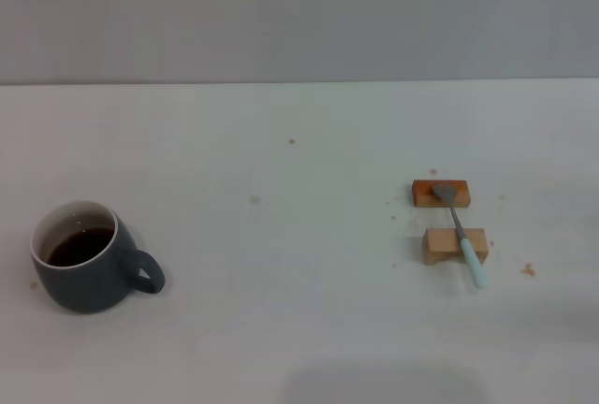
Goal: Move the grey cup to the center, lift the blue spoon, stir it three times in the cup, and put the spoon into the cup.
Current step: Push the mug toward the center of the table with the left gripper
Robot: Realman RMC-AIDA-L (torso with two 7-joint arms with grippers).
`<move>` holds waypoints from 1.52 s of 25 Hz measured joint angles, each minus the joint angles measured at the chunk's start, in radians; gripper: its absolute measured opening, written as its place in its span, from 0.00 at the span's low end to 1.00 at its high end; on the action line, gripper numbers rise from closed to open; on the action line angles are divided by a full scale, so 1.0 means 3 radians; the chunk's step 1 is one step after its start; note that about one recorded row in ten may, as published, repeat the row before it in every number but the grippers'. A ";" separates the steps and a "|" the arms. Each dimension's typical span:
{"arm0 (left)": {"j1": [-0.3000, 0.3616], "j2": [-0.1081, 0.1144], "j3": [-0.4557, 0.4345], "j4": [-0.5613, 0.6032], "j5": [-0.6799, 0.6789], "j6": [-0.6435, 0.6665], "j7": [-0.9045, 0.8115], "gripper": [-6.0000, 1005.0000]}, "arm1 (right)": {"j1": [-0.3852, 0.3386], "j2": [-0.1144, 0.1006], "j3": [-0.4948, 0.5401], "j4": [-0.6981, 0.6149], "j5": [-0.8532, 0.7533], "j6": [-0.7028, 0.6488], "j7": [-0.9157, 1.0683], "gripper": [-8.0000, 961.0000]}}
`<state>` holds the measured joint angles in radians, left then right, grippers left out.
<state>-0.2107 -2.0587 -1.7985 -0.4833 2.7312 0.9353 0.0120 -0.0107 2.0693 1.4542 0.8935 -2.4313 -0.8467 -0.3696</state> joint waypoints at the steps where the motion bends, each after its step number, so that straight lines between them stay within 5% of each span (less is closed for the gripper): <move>1: -0.0001 0.0000 0.0000 0.0000 -0.0001 0.0001 0.0000 0.81 | 0.0000 0.0000 0.0000 0.0000 0.0000 0.0000 0.0000 0.41; 16: 0.0028 0.0000 0.0050 0.0000 0.0010 -0.0005 -0.0012 0.78 | 0.0012 0.0005 -0.0040 0.0030 0.0000 0.0070 0.0000 0.41; 25: 0.0373 0.0024 0.0711 -0.0212 0.0066 -0.0052 -0.0117 0.76 | -0.0058 0.0008 -0.0339 0.0384 -0.0192 0.0484 0.0020 0.41; 38: 0.0606 0.0099 0.0730 -0.0376 0.0144 -0.0199 -0.0233 0.74 | -0.0177 0.0015 -0.0627 0.0481 -0.0186 0.0485 0.0083 0.41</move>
<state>-0.0289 -2.0288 -1.5795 -0.5961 2.7745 0.8756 -0.0578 -0.0639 2.0738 1.2662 1.0378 -2.4871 -0.7011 -0.3448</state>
